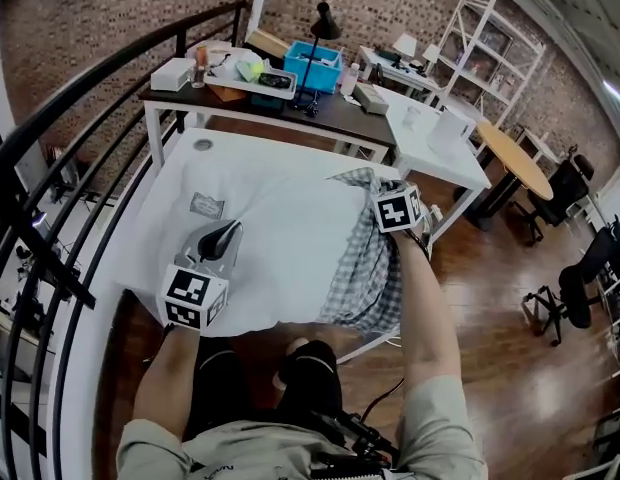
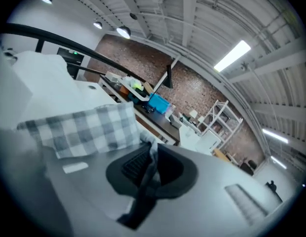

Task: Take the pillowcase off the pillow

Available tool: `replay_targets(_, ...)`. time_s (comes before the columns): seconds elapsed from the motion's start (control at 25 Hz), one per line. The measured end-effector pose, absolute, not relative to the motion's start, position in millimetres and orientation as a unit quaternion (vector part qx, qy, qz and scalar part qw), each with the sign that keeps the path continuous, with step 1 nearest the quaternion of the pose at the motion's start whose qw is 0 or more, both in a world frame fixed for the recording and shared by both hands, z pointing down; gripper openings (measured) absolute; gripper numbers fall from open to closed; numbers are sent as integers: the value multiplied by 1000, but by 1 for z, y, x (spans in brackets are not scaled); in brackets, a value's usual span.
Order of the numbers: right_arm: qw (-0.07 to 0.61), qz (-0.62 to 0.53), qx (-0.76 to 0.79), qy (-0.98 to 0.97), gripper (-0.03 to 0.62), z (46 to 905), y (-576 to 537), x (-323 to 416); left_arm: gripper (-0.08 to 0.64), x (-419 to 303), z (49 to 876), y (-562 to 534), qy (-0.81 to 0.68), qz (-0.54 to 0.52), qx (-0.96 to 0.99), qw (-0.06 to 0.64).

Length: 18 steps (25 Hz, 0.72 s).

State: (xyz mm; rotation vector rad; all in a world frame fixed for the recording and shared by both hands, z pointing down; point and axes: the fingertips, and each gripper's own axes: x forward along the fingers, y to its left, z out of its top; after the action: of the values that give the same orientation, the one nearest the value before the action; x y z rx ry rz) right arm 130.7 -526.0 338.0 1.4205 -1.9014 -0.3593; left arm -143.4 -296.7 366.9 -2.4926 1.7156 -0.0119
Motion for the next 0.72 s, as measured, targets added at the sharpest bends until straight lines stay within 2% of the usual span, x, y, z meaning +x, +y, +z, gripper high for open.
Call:
replay_targets(0.08,340,-157,541,-753,22,331,-518,125,14,-141,368,-301,564,-17,-823,61)
replay_targets(0.24,263,-179,536,-782,88,303,-482,121,43,-139,369,-307,556,-31,-828,60)
replay_targets(0.52,137,-157,522,-827,89,307,-351,131,160,-116,328,-267,533,-69,-831,141)
replay_targets(0.72,95,-108,520,-842,91,344,-279,139,195,-61,317,-212,477,-84,-856,182)
